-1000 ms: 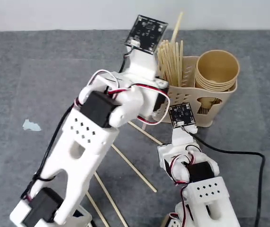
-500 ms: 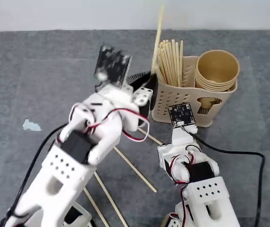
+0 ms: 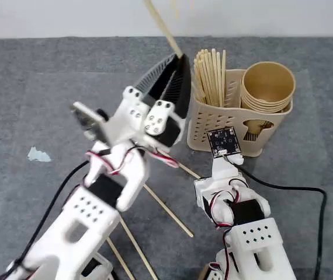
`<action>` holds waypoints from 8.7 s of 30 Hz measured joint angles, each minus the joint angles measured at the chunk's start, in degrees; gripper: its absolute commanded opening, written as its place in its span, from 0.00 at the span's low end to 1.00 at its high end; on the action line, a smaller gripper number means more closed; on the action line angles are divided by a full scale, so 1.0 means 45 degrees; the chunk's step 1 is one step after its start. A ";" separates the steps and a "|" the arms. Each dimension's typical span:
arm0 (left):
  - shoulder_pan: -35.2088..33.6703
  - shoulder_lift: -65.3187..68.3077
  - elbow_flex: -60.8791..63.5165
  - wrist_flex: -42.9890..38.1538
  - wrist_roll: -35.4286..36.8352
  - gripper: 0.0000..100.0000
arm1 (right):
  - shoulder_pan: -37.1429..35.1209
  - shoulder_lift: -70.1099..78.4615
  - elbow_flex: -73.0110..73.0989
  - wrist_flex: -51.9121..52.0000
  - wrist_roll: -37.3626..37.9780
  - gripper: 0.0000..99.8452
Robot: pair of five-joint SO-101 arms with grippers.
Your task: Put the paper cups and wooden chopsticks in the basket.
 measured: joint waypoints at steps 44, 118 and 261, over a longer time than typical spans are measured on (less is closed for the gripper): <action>-0.2032 0.0352 -0.2891 0.9006 -0.0254 0.22 | 0.0000 0.0000 0.0000 0.0000 0.0000 0.03; -1.0725 -1.4750 0.9924 1.5961 -0.2344 0.22 | -0.6095 1.6801 -1.1683 0.1797 0.0977 0.09; -1.0725 -1.4750 0.9983 1.5961 -0.2344 0.22 | -0.3067 1.8794 -1.6606 0.3966 0.4161 0.01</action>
